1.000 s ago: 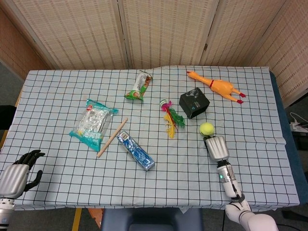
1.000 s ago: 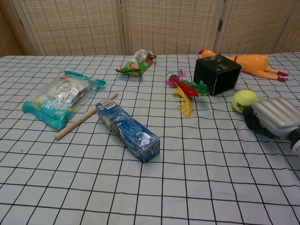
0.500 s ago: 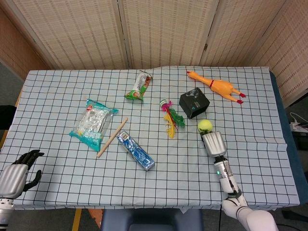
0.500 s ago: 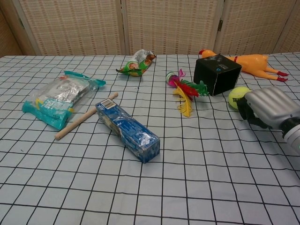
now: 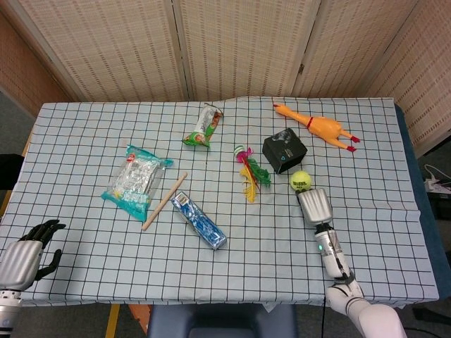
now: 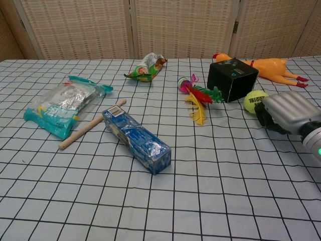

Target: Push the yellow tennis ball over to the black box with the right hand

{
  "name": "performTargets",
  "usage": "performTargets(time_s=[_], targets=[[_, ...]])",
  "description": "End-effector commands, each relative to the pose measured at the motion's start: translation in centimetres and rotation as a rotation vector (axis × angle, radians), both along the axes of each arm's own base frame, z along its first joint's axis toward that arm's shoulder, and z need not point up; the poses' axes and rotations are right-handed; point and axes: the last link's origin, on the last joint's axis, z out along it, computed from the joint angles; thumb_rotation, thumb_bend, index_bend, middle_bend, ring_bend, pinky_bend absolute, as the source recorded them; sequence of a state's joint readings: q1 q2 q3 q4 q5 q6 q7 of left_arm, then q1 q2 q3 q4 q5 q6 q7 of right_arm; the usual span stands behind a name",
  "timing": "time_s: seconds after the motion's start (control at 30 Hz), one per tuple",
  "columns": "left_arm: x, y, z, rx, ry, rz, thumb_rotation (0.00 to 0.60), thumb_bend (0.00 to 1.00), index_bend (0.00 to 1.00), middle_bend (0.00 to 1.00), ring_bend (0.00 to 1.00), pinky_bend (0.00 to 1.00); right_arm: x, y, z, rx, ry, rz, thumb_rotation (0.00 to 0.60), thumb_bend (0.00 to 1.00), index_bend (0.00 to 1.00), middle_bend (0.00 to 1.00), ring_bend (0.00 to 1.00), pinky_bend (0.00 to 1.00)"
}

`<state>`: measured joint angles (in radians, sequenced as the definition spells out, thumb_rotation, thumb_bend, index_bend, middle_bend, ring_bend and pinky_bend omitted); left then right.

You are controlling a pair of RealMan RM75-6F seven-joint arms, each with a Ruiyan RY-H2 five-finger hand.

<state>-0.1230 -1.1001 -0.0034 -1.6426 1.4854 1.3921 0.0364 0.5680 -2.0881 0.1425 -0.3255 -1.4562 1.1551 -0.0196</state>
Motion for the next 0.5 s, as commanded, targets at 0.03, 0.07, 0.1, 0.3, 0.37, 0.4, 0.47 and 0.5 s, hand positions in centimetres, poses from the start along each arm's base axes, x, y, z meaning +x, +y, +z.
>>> performTargets(time_s=[0.03,0.07,0.1,0.3,0.37,0.4,0.47,0.5], targets=[[-0.1,0.1,-0.1,-0.003,0.002,0.003,0.6,0.5,0.24,0.15,0.17,0.42,0.2,-0.5,0.1,-0.006,0.005,0.001,0.6,1.0,1.0,0.84,0.7,0.94],[-0.1,0.1,-0.2,-0.007,0.007,0.008,0.6,0.5,0.24,0.15,0.17,0.42,0.5,-1.2,0.4,-0.018,0.006,0.004,0.6,1.0,1.0,0.84,0.7,0.94],[-0.2,0.2,-0.2,-0.009,0.009,0.011,0.6,0.5,0.24,0.15,0.17,0.43,0.8,-1.6,0.5,-0.018,0.007,0.005,0.6,1.0,1.0,0.84,0.7,0.94],[-0.3,0.3,-0.4,-0.014,0.017,0.02,0.6,0.5,0.24,0.15,0.17,0.43,1.2,-2.9,1.0,-0.02,0.0,0.005,0.6,1.0,1.0,0.84,0.68,0.94],[-0.4,0.3,-0.4,-0.013,0.017,0.023,0.6,0.5,0.24,0.15,0.17,0.43,1.0,-3.1,1.2,-0.025,-0.007,0.0,0.6,1.0,1.0,0.84,0.67,0.94],[-0.4,0.3,-0.4,-0.012,0.017,0.024,0.6,0.5,0.24,0.15,0.17,0.43,0.9,-3.1,1.3,-0.026,-0.008,-0.003,0.6,1.0,1.0,0.84,0.67,0.94],[-0.4,0.3,-0.3,-0.011,0.017,0.025,0.6,0.5,0.24,0.15,0.17,0.43,0.6,-3.2,1.5,-0.027,-0.004,-0.013,0.6,1.0,0.99,0.84,0.66,0.94],[-0.4,0.3,-0.3,-0.009,0.015,0.024,0.6,0.5,0.24,0.15,0.17,0.43,0.3,-3.2,1.7,-0.027,0.002,-0.02,0.6,1.0,0.99,0.84,0.66,0.94]])
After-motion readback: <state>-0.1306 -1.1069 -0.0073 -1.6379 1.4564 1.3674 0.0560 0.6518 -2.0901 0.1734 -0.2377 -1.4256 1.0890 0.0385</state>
